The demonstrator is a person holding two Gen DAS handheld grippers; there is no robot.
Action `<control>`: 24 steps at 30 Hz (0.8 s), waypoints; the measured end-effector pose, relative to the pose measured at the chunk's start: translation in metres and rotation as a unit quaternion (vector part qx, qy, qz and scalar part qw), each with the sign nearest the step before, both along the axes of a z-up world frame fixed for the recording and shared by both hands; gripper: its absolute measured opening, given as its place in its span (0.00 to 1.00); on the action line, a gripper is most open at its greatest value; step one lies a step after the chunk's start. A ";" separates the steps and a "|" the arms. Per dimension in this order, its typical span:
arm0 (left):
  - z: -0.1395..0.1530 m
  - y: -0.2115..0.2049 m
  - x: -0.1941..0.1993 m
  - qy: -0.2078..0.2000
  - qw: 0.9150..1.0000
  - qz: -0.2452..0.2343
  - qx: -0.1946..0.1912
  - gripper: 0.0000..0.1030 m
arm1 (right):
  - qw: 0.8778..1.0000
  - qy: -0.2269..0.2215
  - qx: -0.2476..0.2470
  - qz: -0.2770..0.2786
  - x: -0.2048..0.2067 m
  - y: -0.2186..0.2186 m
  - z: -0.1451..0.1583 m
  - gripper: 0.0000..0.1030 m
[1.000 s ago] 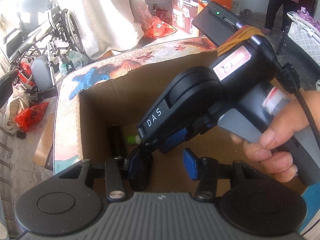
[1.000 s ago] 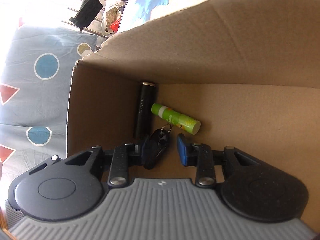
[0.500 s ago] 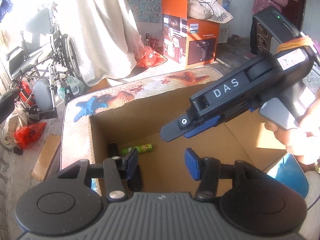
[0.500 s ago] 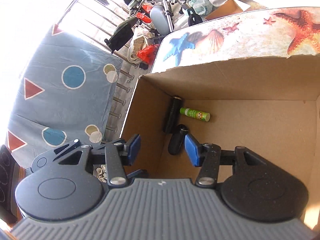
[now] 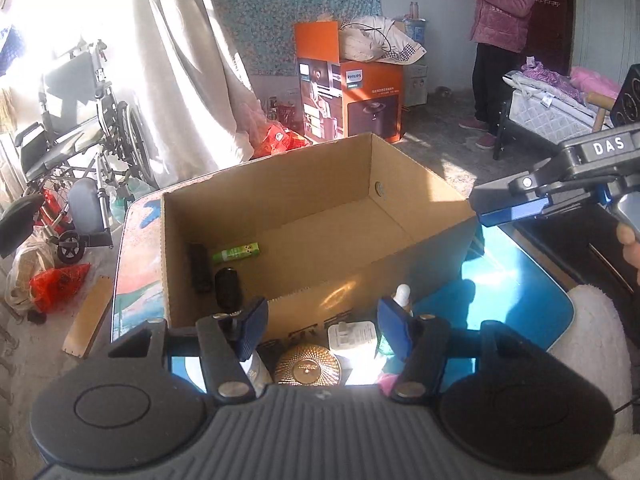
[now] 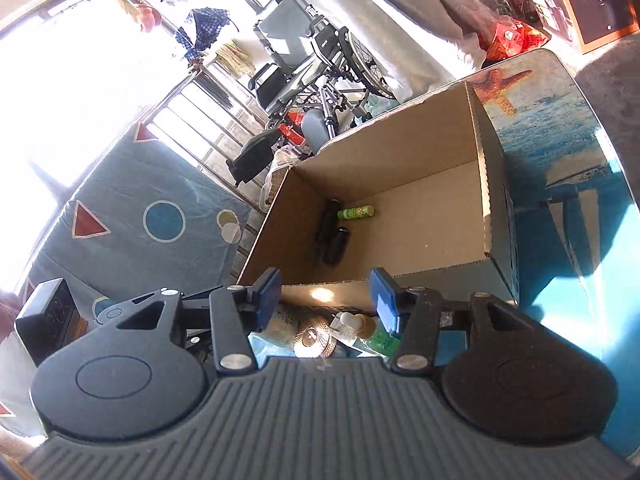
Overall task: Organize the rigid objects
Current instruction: 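Reach the right gripper to the pink dish and grasp its rim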
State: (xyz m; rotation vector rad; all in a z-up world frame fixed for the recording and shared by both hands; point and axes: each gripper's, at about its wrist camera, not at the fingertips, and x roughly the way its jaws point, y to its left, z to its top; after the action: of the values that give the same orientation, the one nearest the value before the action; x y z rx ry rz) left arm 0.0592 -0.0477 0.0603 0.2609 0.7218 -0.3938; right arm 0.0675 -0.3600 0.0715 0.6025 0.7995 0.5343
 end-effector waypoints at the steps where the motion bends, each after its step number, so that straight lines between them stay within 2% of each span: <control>1: -0.008 -0.003 -0.006 0.005 1.000 -0.003 0.001 0.62 | 1.000 0.005 0.005 -0.008 -0.011 0.001 -0.013 0.47; 5: -0.043 -0.009 -0.017 0.076 0.996 -0.030 -0.022 0.66 | 0.998 0.044 0.032 -0.020 -0.036 0.016 -0.063 0.48; 8: -0.071 -0.014 -0.023 0.106 0.993 -0.046 -0.006 0.66 | 0.998 0.063 0.004 -0.015 -0.046 0.038 -0.089 0.46; 15: -0.104 -0.037 -0.040 0.102 0.992 -0.061 0.052 0.66 | 0.995 0.060 -0.083 0.018 -0.048 0.080 -0.113 0.36; 17: -0.109 -0.042 -0.041 0.096 0.992 -0.058 0.065 0.66 | 0.992 0.054 -0.111 0.026 -0.043 0.087 -0.115 0.32; 19: -0.112 -0.046 -0.042 0.088 0.992 -0.057 0.076 0.66 | 0.988 0.049 -0.142 0.035 -0.039 0.096 -0.118 0.22; 24: -0.116 -0.053 -0.039 0.084 0.991 -0.059 0.091 0.66 | 0.982 0.036 -0.179 0.056 -0.034 0.109 -0.124 0.17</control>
State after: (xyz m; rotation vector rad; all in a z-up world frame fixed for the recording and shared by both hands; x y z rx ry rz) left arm 0.0203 -0.1005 -0.0555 0.4476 0.9127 -0.4661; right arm 0.0336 -0.2511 -0.0520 0.2464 0.9759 0.4589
